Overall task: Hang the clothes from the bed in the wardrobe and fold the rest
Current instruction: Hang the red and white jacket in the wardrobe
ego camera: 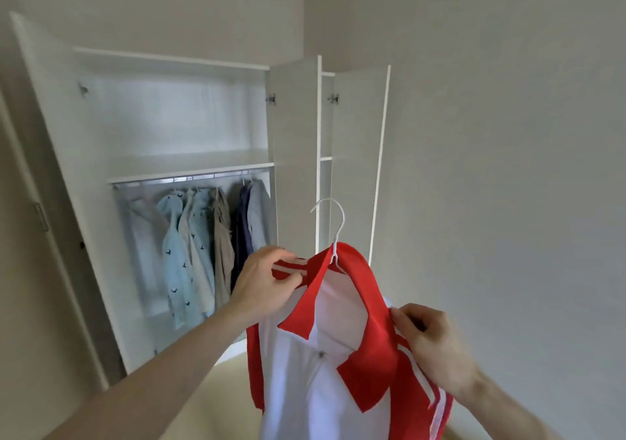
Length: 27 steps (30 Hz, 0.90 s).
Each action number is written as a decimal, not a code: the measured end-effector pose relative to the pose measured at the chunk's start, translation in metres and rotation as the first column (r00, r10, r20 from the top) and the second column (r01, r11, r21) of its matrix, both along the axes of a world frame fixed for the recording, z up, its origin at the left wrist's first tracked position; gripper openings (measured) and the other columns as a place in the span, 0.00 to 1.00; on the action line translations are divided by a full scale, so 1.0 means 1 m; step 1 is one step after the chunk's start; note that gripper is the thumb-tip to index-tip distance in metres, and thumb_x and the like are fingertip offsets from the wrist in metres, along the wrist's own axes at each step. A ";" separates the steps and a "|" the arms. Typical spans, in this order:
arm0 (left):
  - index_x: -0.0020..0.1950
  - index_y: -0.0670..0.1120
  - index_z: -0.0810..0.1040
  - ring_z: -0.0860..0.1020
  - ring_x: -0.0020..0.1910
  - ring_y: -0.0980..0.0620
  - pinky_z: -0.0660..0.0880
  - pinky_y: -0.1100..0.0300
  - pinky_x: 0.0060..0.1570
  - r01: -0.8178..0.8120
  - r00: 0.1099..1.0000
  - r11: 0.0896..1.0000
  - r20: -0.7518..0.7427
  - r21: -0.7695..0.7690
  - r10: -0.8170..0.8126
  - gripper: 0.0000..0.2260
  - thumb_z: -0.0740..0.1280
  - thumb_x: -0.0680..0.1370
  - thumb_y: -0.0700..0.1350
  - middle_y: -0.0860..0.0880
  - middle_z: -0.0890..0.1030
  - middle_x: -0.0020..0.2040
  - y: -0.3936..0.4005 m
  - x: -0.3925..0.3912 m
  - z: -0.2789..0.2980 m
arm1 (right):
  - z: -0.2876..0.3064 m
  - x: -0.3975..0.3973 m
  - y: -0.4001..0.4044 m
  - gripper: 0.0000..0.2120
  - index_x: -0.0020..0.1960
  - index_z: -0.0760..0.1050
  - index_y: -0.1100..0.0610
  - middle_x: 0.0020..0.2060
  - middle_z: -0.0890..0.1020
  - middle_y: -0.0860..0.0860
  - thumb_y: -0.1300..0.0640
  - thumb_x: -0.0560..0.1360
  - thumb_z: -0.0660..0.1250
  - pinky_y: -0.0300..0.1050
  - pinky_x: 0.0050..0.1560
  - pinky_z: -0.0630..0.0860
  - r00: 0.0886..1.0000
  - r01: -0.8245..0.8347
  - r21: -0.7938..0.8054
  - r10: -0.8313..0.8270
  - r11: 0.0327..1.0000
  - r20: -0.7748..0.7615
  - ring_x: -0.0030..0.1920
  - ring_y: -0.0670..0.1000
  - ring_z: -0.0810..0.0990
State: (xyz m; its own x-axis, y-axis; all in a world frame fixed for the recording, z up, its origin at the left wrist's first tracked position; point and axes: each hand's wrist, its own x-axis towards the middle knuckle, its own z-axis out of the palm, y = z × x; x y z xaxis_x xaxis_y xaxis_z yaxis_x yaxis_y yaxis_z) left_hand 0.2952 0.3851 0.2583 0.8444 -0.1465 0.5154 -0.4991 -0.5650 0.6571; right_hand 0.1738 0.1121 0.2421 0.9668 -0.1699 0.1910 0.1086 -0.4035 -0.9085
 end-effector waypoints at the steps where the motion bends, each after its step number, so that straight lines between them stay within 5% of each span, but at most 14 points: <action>1: 0.52 0.54 0.85 0.78 0.54 0.71 0.67 0.80 0.53 0.008 1.000 1.000 0.005 -0.009 -0.008 0.11 0.74 0.73 0.40 0.69 0.81 0.49 0.008 0.009 0.000 | -0.001 0.016 0.007 0.21 0.34 0.74 0.65 0.27 0.71 0.49 0.57 0.83 0.66 0.32 0.29 0.66 1.000 -0.008 0.003 0.008 1.000 -0.007 0.27 0.44 0.68; 5: 0.55 0.57 0.86 0.78 0.60 0.63 0.73 0.63 0.64 0.063 0.991 0.998 -0.117 0.015 -0.060 0.12 0.70 0.75 0.46 0.68 0.82 0.56 0.030 0.044 -0.002 | -0.008 0.073 0.031 0.22 0.31 0.74 0.57 0.25 0.71 0.46 0.55 0.83 0.65 0.33 0.29 0.65 0.998 -0.050 0.027 0.051 0.998 -0.037 0.26 0.44 0.68; 8: 0.54 0.56 0.86 0.81 0.56 0.61 0.78 0.53 0.61 0.122 0.975 0.992 -0.190 0.032 -0.113 0.09 0.68 0.78 0.47 0.63 0.84 0.54 0.038 0.084 -0.011 | -0.016 0.124 0.044 0.20 0.34 0.76 0.60 0.26 0.73 0.47 0.55 0.83 0.66 0.34 0.30 0.67 0.993 -0.103 0.060 0.106 0.993 -0.049 0.28 0.44 0.70; 18: 0.56 0.65 0.81 0.76 0.57 0.68 0.77 0.61 0.60 -0.001 0.967 0.995 -0.254 0.096 0.025 0.10 0.66 0.77 0.55 0.71 0.77 0.55 0.061 0.244 -0.034 | -0.017 0.306 0.054 0.19 0.36 0.81 0.57 0.33 0.83 0.57 0.50 0.82 0.66 0.46 0.41 0.75 0.978 -0.174 0.043 0.178 0.984 -0.106 0.33 0.48 0.79; 24: 0.57 0.62 0.81 0.80 0.54 0.62 0.79 0.57 0.59 -0.085 0.938 0.993 -0.331 0.079 0.107 0.08 0.68 0.79 0.54 0.62 0.79 0.55 0.086 0.306 -0.050 | -0.029 0.397 0.075 0.18 0.40 0.83 0.59 0.37 0.84 0.59 0.49 0.83 0.66 0.53 0.46 0.80 0.963 -0.226 0.042 0.230 0.973 -0.139 0.42 0.60 0.84; 27: 0.56 0.62 0.81 0.80 0.53 0.64 0.79 0.62 0.57 -0.100 0.923 0.992 -0.365 0.083 0.124 0.07 0.68 0.80 0.52 0.61 0.80 0.56 0.100 0.335 -0.050 | -0.038 0.438 0.085 0.18 0.38 0.82 0.59 0.36 0.84 0.60 0.52 0.83 0.67 0.48 0.43 0.76 0.959 -0.233 0.068 0.241 0.970 -0.152 0.35 0.56 0.81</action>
